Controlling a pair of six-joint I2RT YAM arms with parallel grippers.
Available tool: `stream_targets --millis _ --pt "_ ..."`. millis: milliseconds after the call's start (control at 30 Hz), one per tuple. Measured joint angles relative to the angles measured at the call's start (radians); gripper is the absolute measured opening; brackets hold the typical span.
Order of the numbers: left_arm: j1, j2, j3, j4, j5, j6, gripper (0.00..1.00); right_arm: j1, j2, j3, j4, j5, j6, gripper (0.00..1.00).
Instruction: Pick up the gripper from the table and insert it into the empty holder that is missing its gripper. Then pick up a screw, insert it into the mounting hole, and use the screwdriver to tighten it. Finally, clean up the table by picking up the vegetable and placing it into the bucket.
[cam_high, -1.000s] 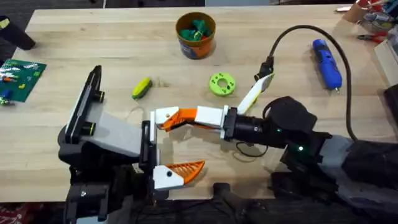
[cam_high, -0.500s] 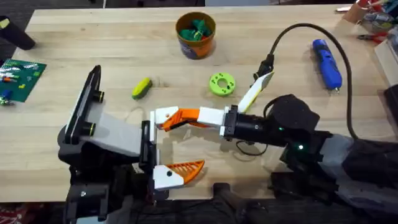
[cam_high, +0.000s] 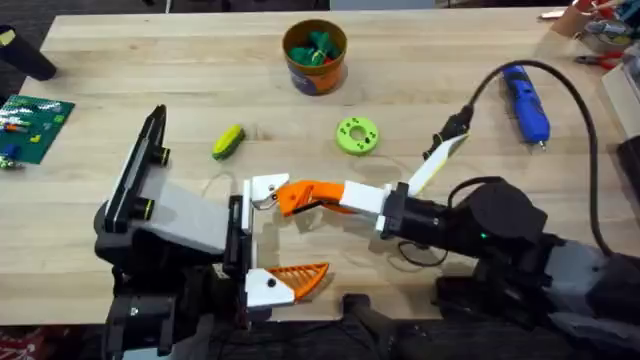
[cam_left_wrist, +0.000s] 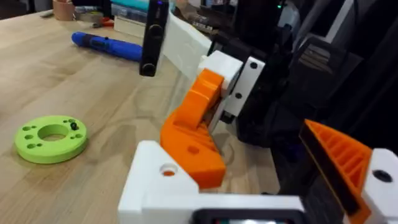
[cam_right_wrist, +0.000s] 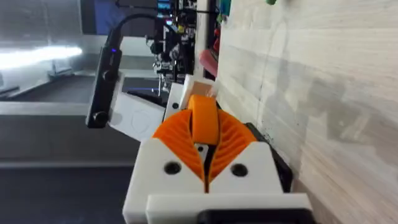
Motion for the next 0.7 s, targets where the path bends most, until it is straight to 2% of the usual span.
stream_targets --millis 367,700 --pt "0.0 0.0 0.0 0.0 -0.001 -0.001 0.986 0.038 -0.031 -0.004 -0.033 0.124 0.005 0.019" --pt "0.001 0.0 0.0 0.001 -0.004 -0.001 0.986 0.044 -0.031 0.008 -0.056 0.163 0.016 0.019"
